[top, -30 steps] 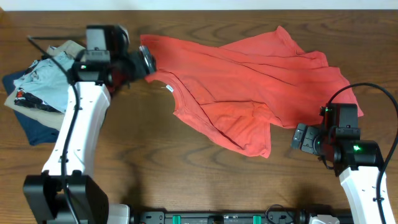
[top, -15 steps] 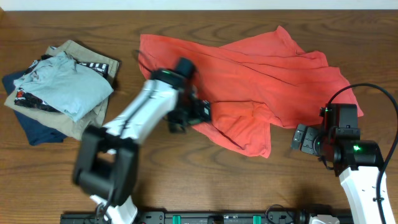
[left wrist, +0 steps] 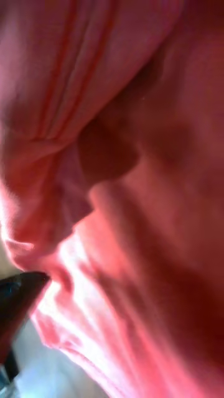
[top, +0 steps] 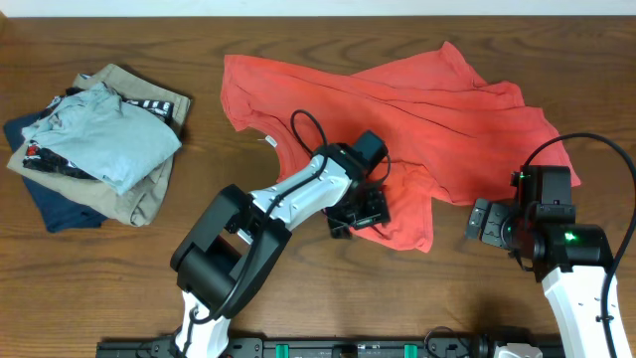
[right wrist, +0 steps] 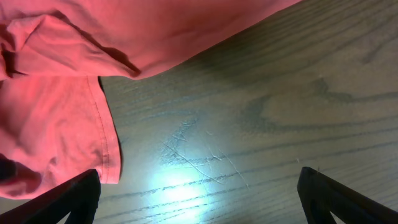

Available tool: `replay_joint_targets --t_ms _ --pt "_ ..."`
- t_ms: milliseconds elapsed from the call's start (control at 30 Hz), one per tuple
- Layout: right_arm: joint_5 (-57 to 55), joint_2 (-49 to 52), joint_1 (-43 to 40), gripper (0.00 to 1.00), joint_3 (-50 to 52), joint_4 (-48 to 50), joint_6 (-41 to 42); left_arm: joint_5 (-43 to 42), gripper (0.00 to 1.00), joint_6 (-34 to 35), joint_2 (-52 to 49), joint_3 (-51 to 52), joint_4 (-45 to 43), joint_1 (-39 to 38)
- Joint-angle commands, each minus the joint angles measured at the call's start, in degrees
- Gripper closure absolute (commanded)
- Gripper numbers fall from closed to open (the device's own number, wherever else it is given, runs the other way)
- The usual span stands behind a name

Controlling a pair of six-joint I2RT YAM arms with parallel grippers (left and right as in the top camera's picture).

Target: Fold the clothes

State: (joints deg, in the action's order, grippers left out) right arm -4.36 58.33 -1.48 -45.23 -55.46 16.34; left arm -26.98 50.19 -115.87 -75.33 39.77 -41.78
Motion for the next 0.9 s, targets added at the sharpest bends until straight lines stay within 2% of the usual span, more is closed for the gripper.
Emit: replay_joint_targets --t_ms 0,33,133,300,367,467,533,600,700,867 --pt "-0.59 -0.31 -0.5 0.01 -0.83 -0.04 0.98 3.06 0.78 1.79 -0.94 0.33 0.07 0.24" --pt "-0.59 -0.31 -0.5 0.01 -0.83 -0.04 0.98 3.06 0.93 1.77 -0.94 0.33 0.46 0.24" --pt "-0.87 -0.31 -0.5 0.01 -0.83 -0.09 1.01 4.92 0.94 1.14 -0.92 0.33 3.32 0.72" --pt "-4.22 -0.09 -0.76 0.01 -0.83 -0.94 3.13 12.17 0.94 -7.26 -0.37 0.33 17.35 5.01" --pt "-4.66 0.57 -1.57 0.01 -0.83 -0.94 3.65 21.84 0.94 -10.47 0.13 0.33 25.14 8.28" --pt "-4.63 2.12 -3.13 0.01 -0.81 -0.92 4.76 39.39 0.94 -10.4 1.46 0.33 33.24 13.99" --pt "-4.63 3.76 -4.26 0.01 -0.81 -0.85 5.03 43.85 0.94 -10.1 2.45 0.33 34.82 17.9" --pt "-4.63 5.73 -5.14 0.01 -0.81 -0.7 6.03 43.21 0.94 -10.1 3.3 0.33 34.73 22.1" --pt "-4.66 8.98 -6.14 0.01 -0.83 0.0 7.06 37.46 0.94 -10.12 3.61 0.33 34.18 27.04" --pt "-4.63 14.6 -8.68 0.01 -0.81 2.38 10.58 32.22 0.94 -12.28 3.58 0.48 32.59 30.21"
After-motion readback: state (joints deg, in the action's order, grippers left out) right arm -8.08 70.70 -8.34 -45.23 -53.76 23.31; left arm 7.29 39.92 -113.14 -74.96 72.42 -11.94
